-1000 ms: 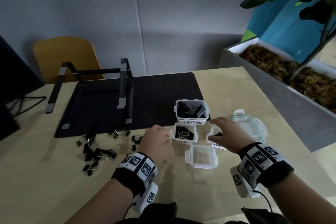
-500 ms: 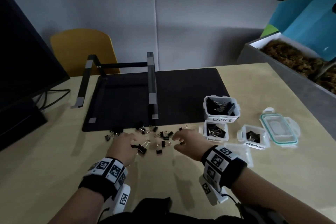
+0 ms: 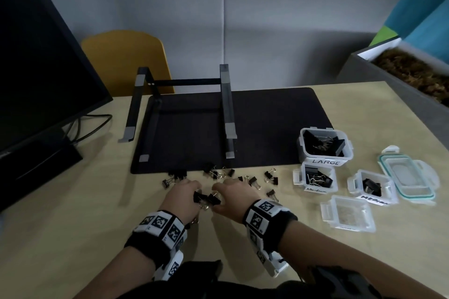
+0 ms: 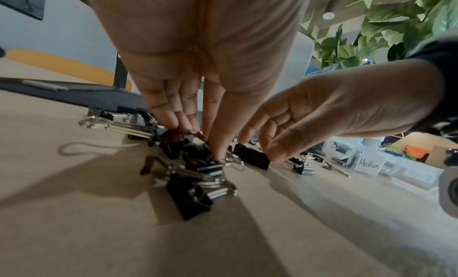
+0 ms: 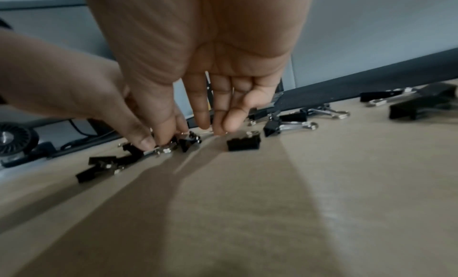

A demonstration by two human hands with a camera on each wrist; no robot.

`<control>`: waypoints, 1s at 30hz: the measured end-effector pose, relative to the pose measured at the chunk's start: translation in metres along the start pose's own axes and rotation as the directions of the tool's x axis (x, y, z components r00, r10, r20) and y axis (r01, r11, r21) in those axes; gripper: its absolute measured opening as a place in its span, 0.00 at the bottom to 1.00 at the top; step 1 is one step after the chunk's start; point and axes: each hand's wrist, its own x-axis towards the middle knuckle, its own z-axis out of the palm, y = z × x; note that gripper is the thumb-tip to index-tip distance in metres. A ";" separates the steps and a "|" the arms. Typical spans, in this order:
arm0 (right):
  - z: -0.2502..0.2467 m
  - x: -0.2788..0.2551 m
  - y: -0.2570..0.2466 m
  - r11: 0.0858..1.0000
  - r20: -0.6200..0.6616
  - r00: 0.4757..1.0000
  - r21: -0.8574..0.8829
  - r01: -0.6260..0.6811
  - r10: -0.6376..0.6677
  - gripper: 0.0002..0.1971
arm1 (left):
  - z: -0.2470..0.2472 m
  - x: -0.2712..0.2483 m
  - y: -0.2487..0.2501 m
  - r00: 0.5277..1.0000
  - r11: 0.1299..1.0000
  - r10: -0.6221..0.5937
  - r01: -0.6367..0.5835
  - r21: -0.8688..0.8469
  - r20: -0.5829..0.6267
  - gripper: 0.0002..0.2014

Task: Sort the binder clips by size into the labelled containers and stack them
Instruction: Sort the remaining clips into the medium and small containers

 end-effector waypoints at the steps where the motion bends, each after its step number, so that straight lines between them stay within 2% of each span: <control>1: 0.003 0.002 -0.003 0.999 -0.013 1.000 -0.050 0.002 -0.002 0.20 | 0.000 0.000 0.000 1.000 1.000 0.002 -0.002 0.004 0.003 0.20; 4: 0.008 0.004 -0.004 0.995 -0.054 0.999 -0.097 -0.014 0.009 0.16 | -0.001 0.001 -0.001 1.000 1.000 0.002 -0.002 0.003 0.017 0.21; 8: 0.006 0.001 0.005 0.998 -0.070 0.997 -0.057 -0.039 0.035 0.15 | 0.000 0.000 0.000 1.000 1.000 0.000 0.000 -0.027 0.012 0.20; 15: -0.015 -0.025 0.029 0.961 -0.151 0.987 0.275 -0.017 0.061 0.13 | -0.007 0.000 0.022 1.000 0.989 0.024 -0.025 -0.145 -0.006 0.10; 19: -0.028 -0.051 0.056 0.926 -0.203 0.972 0.377 -0.030 0.115 0.13 | -0.009 0.001 0.054 0.997 0.963 0.076 -0.082 -0.257 -0.033 0.09; 24: -0.049 -0.091 0.103 0.930 -0.310 0.923 0.351 -0.111 0.227 0.12 | -0.008 0.005 0.109 0.978 0.937 0.203 -0.208 -0.282 -0.045 0.08; 30: -0.071 -0.136 0.160 0.926 -0.293 0.907 0.319 -0.204 0.301 0.13 | 0.000 0.001 0.168 0.963 0.927 0.270 -0.266 -0.264 -0.021 0.09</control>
